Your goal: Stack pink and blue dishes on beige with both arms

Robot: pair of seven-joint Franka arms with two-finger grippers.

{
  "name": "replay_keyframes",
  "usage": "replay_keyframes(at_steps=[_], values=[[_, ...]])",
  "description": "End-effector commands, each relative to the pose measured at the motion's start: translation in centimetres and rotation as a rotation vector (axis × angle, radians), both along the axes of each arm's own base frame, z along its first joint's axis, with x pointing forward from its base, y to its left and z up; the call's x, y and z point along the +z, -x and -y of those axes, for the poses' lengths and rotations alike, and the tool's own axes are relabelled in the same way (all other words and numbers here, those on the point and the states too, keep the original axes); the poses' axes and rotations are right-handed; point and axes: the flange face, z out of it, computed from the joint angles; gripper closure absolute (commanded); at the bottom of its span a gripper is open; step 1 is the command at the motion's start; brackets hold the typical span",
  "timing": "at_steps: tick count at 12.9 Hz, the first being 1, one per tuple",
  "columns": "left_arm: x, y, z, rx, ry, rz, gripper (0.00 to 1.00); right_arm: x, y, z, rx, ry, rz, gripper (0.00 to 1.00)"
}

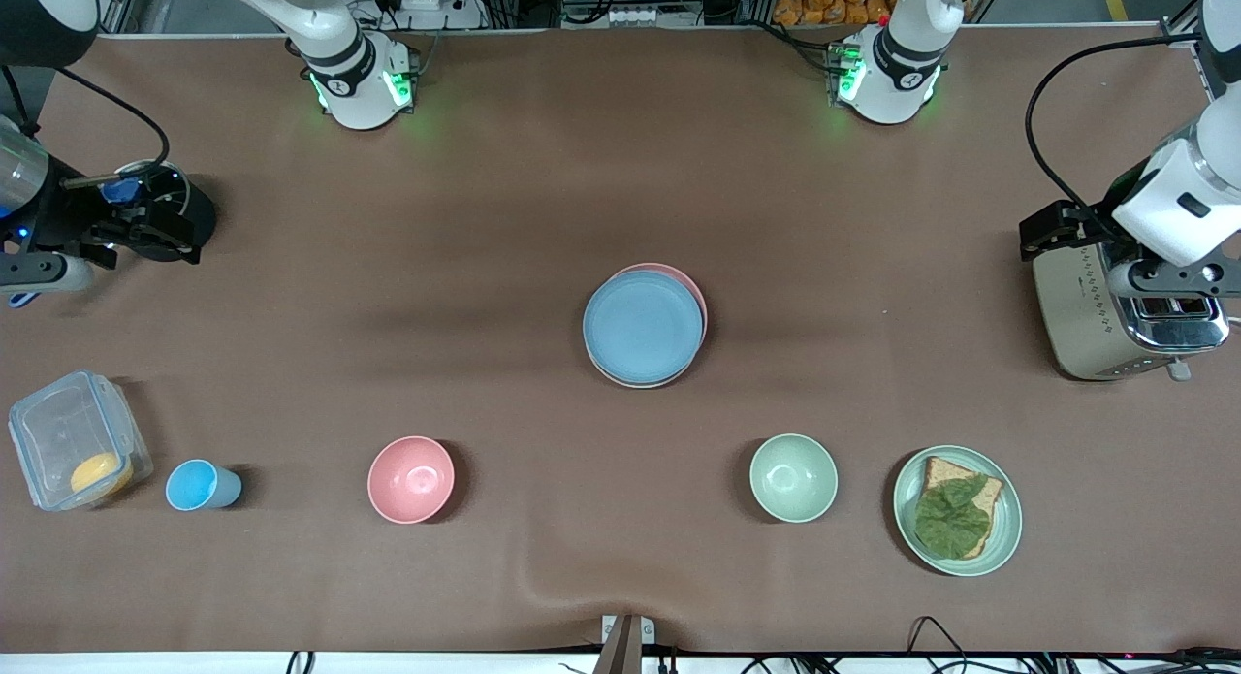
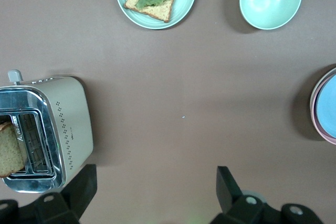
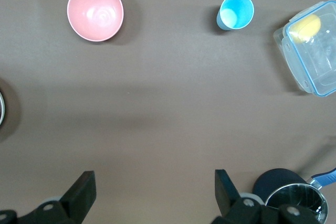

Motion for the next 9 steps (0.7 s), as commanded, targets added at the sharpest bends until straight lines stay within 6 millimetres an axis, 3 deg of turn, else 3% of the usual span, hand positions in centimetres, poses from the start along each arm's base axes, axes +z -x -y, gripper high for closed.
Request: replay_keyframes(at_steps=[1, 9], values=[[0.09, -0.10, 0.26, -0.014, 0.017, -0.014, 0.00, 0.02, 0.65, 0.18, -0.008, 0.019, 0.004, 0.00], [0.09, -0.07, 0.54, -0.012, 0.018, -0.014, 0.00, 0.04, 0.64, 0.16, -0.007, 0.018, 0.000, 0.00]])
